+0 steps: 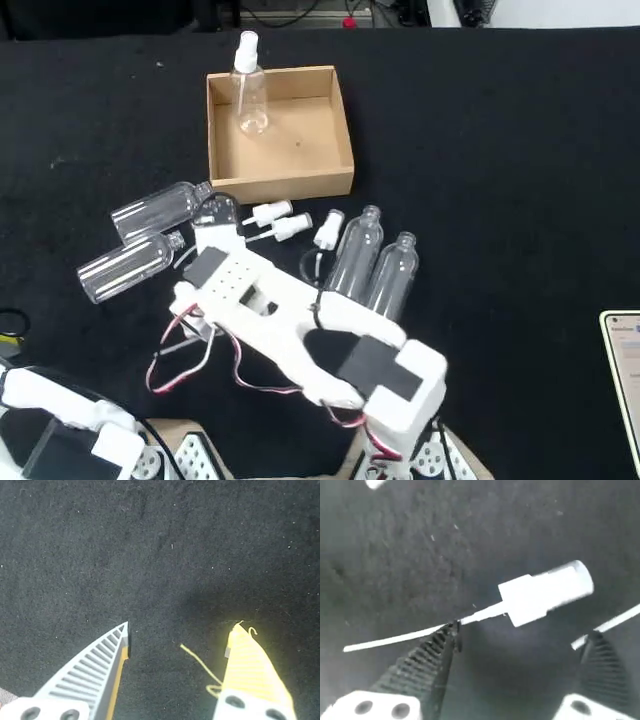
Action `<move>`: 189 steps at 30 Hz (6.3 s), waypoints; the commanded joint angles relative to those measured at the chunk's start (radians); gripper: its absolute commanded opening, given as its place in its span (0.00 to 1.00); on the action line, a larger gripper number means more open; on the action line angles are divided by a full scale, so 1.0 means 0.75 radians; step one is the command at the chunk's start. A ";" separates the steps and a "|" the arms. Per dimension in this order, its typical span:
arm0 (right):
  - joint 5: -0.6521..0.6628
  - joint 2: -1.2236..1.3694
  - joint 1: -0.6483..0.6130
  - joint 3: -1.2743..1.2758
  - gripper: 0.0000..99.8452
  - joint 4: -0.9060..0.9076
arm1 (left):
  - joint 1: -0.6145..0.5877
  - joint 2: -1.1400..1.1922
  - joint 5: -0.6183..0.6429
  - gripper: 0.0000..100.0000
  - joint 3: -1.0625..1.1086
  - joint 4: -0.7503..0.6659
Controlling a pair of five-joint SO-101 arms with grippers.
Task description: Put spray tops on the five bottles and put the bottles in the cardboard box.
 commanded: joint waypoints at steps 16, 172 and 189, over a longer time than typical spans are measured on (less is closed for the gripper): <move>-0.260 0.269 0.102 -0.429 0.34 0.002 | 0.028 -0.041 -0.008 0.31 -0.005 -0.014; 1.166 -0.377 0.331 0.054 0.01 0.192 | 0.580 -0.612 0.141 0.31 0.664 -0.125; 1.156 -1.226 0.751 0.026 0.01 0.352 | 1.081 -0.589 0.192 0.31 0.152 0.291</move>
